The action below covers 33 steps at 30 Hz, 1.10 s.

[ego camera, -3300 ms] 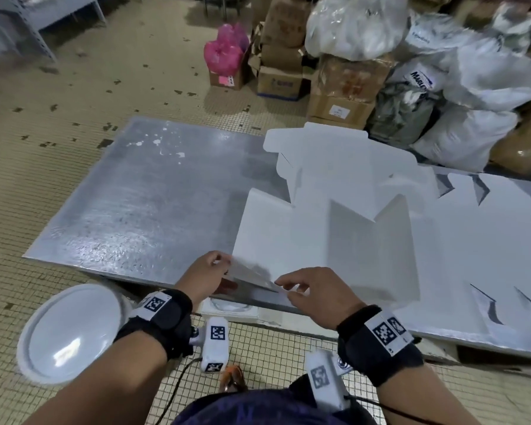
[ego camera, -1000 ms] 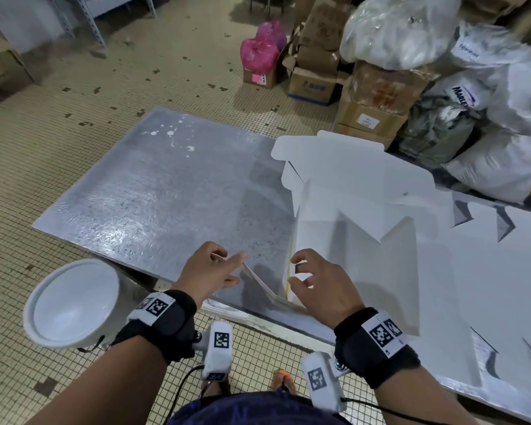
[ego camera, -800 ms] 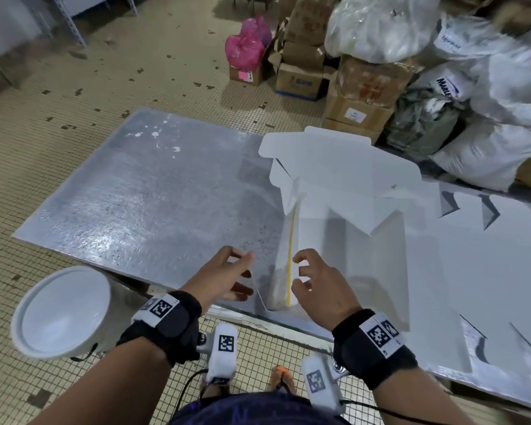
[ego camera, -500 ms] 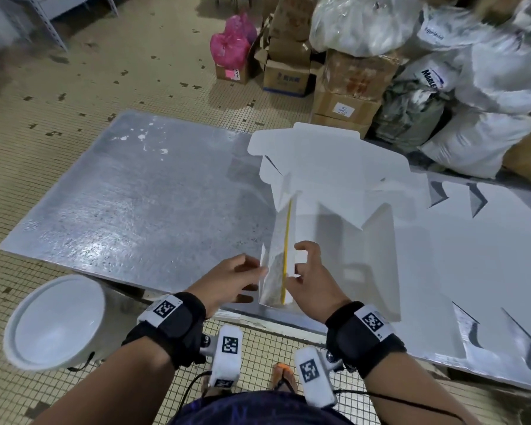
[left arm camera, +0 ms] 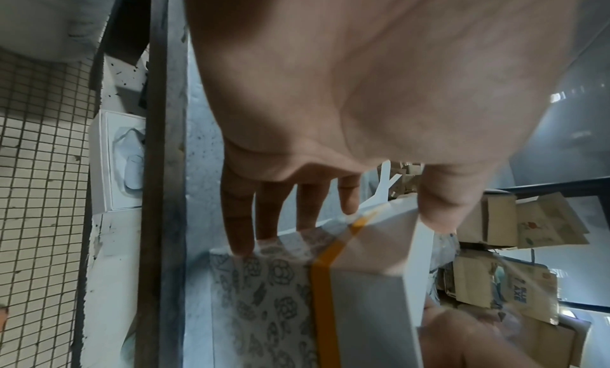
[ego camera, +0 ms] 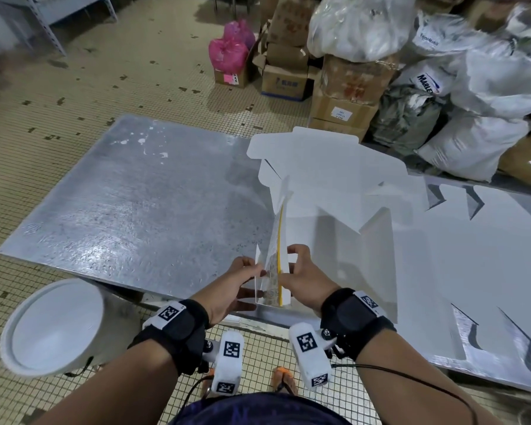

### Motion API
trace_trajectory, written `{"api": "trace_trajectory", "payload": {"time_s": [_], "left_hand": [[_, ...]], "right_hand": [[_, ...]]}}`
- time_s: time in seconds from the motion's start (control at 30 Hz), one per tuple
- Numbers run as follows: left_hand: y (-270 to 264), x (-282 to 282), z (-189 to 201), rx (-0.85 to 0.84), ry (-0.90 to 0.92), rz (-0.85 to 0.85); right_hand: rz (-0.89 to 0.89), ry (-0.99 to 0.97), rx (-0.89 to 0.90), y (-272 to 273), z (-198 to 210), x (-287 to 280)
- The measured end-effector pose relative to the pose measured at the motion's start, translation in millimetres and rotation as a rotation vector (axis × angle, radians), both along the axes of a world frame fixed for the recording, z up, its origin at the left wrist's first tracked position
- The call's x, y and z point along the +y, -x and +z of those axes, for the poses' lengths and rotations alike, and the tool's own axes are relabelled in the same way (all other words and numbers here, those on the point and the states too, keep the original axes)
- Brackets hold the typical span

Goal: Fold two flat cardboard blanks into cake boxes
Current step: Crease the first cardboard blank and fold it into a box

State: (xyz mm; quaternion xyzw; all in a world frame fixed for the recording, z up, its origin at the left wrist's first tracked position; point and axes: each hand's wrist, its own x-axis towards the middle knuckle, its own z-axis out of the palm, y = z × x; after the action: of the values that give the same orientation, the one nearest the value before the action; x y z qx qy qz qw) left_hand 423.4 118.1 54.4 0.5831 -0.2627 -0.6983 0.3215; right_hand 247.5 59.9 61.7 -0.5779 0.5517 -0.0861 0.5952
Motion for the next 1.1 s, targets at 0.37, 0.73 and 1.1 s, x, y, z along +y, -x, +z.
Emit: {"api": "trace_trajectory", "payload": {"time_s": [0.37, 0.73, 1.1], "left_hand": [[1, 2, -4, -0.032, 0.092, 0.002], [-1, 8, -5, -0.028, 0.151, 0.032], [-4, 6, 1, -0.048, 0.108, 0.015]], "right_hand": [[-0.009, -0.029, -0.007, -4, 5, 0], [0.025, 0.028, 0.019, -8, 10, 1], [0.015, -0.037, -0.041, -17, 13, -1]]}}
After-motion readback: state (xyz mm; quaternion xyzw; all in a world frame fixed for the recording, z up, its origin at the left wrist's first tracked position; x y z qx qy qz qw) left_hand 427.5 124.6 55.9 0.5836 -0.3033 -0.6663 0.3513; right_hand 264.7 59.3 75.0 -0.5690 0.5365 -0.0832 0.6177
